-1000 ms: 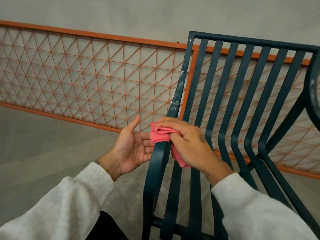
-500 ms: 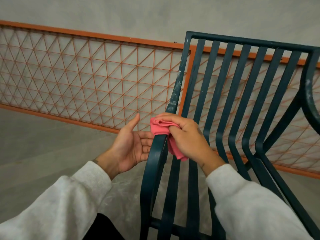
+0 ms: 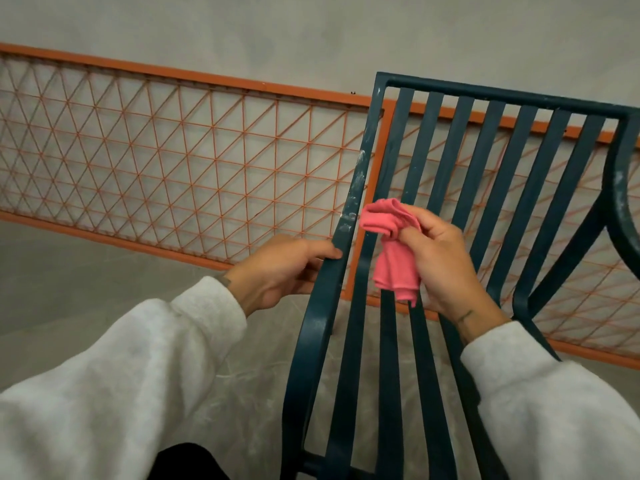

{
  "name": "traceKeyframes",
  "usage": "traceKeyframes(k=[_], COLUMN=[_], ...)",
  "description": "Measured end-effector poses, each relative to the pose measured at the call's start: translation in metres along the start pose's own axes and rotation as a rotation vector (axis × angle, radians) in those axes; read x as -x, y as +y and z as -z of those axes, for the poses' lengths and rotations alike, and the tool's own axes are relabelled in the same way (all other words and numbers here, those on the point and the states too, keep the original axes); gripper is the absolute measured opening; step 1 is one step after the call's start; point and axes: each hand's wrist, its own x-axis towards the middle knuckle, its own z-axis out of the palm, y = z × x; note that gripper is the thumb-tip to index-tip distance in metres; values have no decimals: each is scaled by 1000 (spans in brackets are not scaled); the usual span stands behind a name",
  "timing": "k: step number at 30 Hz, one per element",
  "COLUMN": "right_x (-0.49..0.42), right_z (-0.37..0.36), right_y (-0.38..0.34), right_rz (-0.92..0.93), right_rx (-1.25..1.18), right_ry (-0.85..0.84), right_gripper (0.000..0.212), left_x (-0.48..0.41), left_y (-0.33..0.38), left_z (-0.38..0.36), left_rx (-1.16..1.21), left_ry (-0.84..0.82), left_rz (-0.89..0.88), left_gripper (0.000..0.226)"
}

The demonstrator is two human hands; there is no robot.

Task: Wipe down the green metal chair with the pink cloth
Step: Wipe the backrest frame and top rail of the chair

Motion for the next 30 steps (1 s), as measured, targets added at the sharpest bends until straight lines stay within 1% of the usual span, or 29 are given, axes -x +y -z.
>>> traceKeyframes(k=[2, 4, 5, 6, 7, 9, 11, 13, 14, 16, 17, 18, 19, 21, 23, 27, 30], right_x=[-5, -2, -1, -2, -6, -17, -26, -23, -18, -6, 0, 2, 0, -12, -22, -23, -21], right_z=[-10, -24, -30, -34, -36, -37, -41, -44, -44, -40, -38, -37, -36, -37, -37, -36, -24], right_y=[5, 14, 18, 22, 25, 25, 23, 22, 21, 22, 22, 21, 20, 18, 17, 19, 17], right_rz=[40, 120, 167, 198, 204, 179, 164, 175, 178, 182, 181, 179, 180, 175, 127, 104, 53], right_rx=[198, 369, 415, 441, 456, 503, 547, 532, 508, 461, 431, 402, 386, 408, 441, 452, 307], right_ry=[-130, -236, -251, -247, -237, -225, -221, -234, -240, -256, -263, -271, -272, -279, -293, -295, -331], right_gripper=[39, 50, 54, 56, 58, 58, 58, 58, 57, 57, 57, 58, 59, 58, 56, 55, 50], left_x=[-3, -4, -4, -5, -7, -8, -10, -9, -8, -8, -8, -6, -6, -5, -4, -6, -8], left_y=[1, 1, 1, 1, 0, 0, 0, -1, -1, -4, -5, -4, -3, 0, 2, 6, 11], left_z=[2, 3, 4, 3, 4, 6, 8, 8, 8, 9, 9, 9, 10, 10, 10, 10, 2], left_rx=[36, 31, 32, 41, 50, 56, 45, 53, 63, 72, 73, 78, 79, 77, 71, 36, -8], left_ry=[-30, -63, -75, -84, -89, -87, -94, -107, -113, -126, -134, -140, -144, -142, -140, -149, -120], left_rz=[9, 1, -2, -3, -1, 11, 19, 17, 9, -7, -9, -11, -13, -6, 12, 45, 56], left_gripper=[24, 42, 48, 46, 39, 26, 20, 21, 27, 47, 54, 54, 50, 34, 24, 15, 13])
